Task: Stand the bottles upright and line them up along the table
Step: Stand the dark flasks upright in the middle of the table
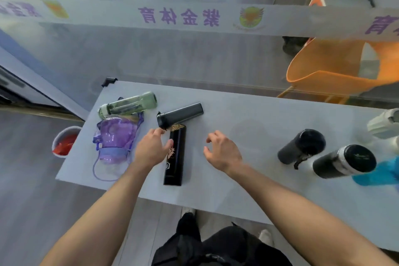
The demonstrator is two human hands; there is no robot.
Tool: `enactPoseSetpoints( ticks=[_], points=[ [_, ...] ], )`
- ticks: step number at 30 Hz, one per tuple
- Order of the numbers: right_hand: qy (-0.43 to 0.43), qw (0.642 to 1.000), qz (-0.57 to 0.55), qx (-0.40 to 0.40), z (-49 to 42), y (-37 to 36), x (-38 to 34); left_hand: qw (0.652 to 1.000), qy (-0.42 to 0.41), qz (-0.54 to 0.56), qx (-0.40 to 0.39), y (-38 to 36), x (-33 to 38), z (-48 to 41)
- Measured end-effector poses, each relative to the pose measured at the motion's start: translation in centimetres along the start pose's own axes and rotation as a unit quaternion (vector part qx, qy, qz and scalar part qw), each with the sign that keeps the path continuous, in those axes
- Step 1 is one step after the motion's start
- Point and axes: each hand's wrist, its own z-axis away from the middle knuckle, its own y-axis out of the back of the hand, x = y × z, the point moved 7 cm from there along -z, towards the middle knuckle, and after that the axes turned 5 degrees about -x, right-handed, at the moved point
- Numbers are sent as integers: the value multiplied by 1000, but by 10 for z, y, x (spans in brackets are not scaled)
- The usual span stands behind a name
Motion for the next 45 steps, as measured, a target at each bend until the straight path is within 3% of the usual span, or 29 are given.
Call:
enactPoseSetpoints(
  ticks=[5, 10, 14, 19, 22, 24, 30, 34, 39, 45],
  points=[
    [-70, 997, 17, -15, -53, -30, -15, 988, 25, -24, -149, -18, -38, -24],
    [-77, 997, 27, 16, -102, -34, -26, 961, 40, -23, -273, -49, -41, -27],
    [-15, 998, 42, 39, -143, -37, -44, 946, 31, -35, -320, -78, -34, -23],
    [19, 978, 193, -82, -186, -66, -44, 930, 38, 19, -365, -105, -41, -11],
    [2, 952, 295, -78, -197, -70, -44, 926, 35, 38, -375, -102, -48, -11],
    [-40, 947, 307, -82, -197, -69, -36, 924, 38, 31, -379, -96, -56, -12],
    [-136, 969, 200, -42, -166, -60, 6, 930, 30, 14, -366, -77, -70, -16],
    [-174, 983, -32, 46, -126, -31, 26, 939, 10, 9, -342, -63, -69, -17],
    [-212, 942, -186, 183, -50, -2, 38, 958, -16, -5, -288, -38, -56, -22],
    [-270, 900, -250, 236, 17, 1, 71, 979, -50, -20, -199, 3, -7, -41]
  ],
)
